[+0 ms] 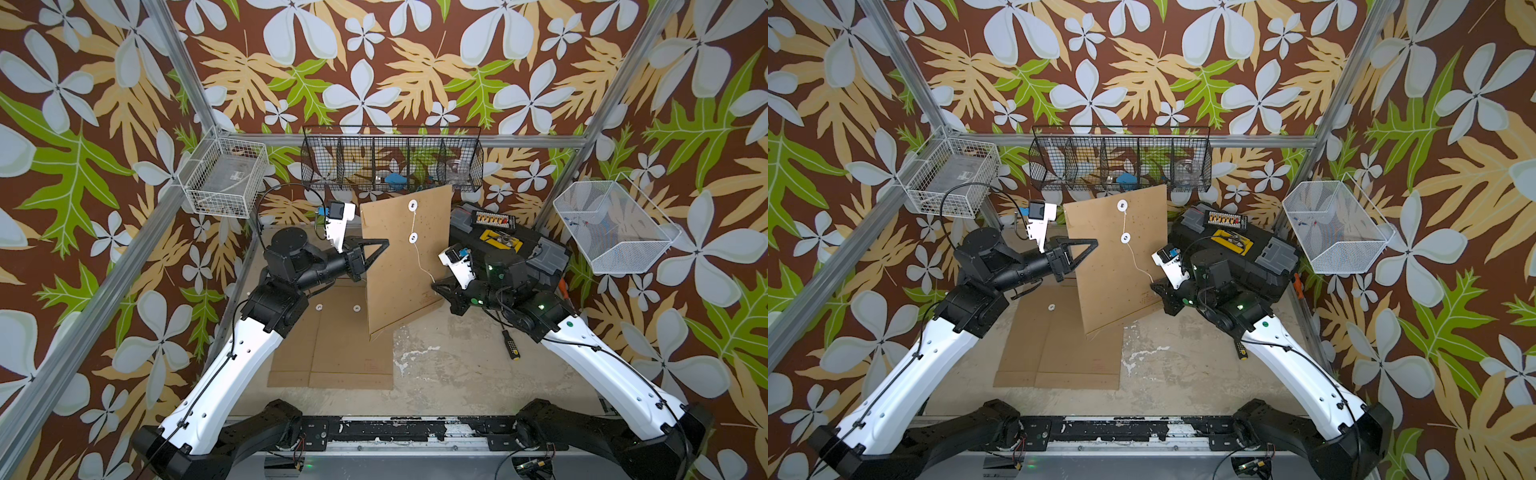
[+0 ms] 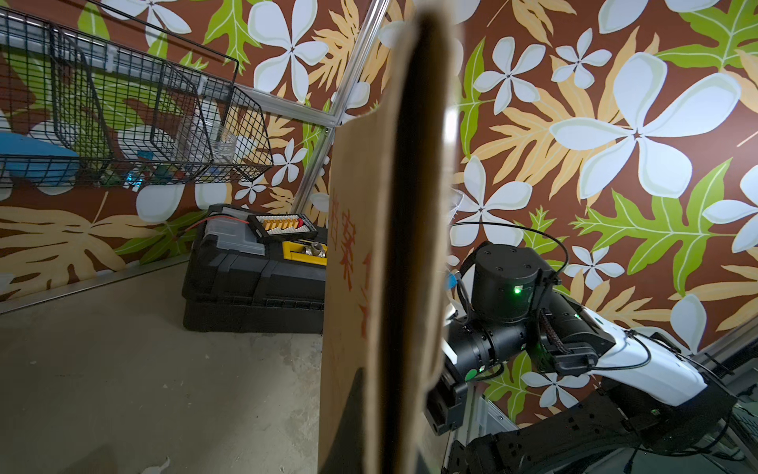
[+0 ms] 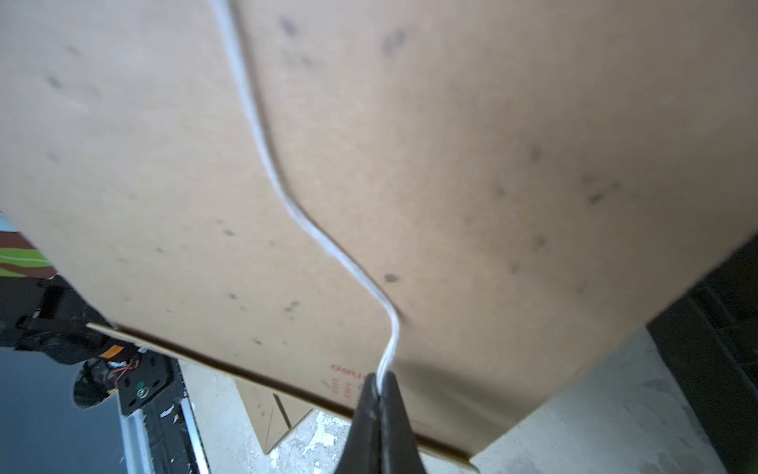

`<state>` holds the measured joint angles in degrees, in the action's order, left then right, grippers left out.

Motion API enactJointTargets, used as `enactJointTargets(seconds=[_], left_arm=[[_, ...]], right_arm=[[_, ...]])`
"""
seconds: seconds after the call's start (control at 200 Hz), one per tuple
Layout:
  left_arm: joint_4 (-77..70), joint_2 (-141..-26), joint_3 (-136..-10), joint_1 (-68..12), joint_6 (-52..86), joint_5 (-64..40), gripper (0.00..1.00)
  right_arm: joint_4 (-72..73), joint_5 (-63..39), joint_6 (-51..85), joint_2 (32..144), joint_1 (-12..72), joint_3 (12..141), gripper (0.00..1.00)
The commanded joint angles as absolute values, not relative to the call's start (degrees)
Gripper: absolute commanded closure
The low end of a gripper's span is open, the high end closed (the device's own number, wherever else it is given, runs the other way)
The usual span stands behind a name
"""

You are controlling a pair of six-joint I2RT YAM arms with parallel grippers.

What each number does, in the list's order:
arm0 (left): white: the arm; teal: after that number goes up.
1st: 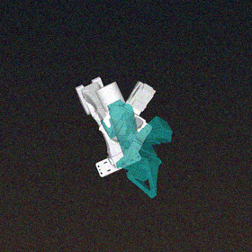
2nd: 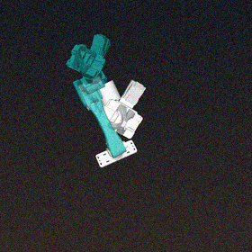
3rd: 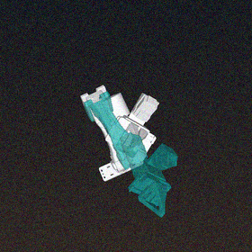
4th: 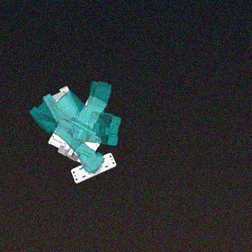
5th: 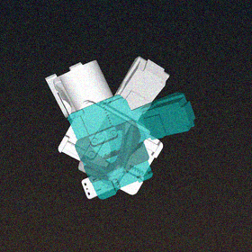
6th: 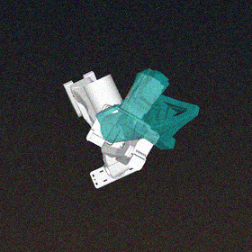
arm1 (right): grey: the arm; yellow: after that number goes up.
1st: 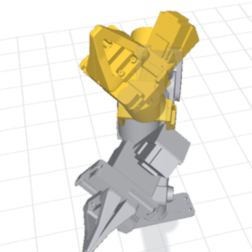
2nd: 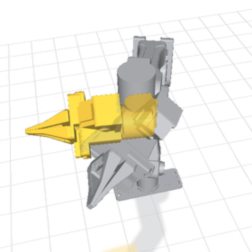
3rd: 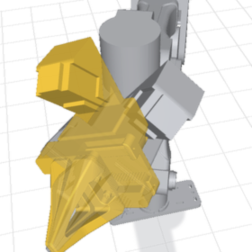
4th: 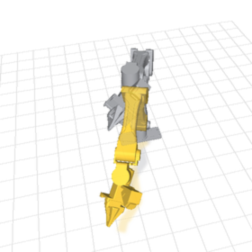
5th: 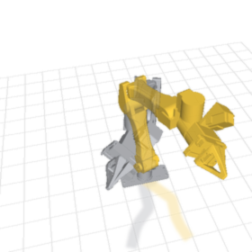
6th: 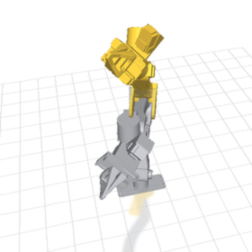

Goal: Open the file bag

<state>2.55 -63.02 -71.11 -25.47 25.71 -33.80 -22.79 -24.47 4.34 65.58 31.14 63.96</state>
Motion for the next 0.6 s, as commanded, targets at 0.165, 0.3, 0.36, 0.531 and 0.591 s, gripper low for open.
enactJointTargets(seconds=[0.165, 0.3, 0.36, 0.531, 0.591], left_arm=[[3.5, -62.2, -69.4, -32.3, 19.9, -14.6, 1.00], [3.3, -62.2, -69.1, -34.4, 20.1, -7.2, 1.00], [3.2, -62.4, -69.1, -35.0, 20.3, -4.8, 1.00], [1.2, -63.1, -67.4, -37.7, 20.5, 0.0, 1.00], [1.4, -63.4, -67.2, -39.1, 20.3, 2.8, 1.00]], right_arm=[[-17.0, -29.9, 9.5, 66.2, 31.2, 61.7, 1.00], [-16.3, -30.4, 9.8, 66.2, 31.3, 61.2, 1.00], [-16.1, -30.5, 9.9, 66.3, 31.2, 61.2, 1.00], [-13.5, -33.6, 12.2, 67.0, 31.7, 61.0, 1.00], [-12.4, -35.1, 12.9, 67.3, 32.2, 60.7, 1.00]])
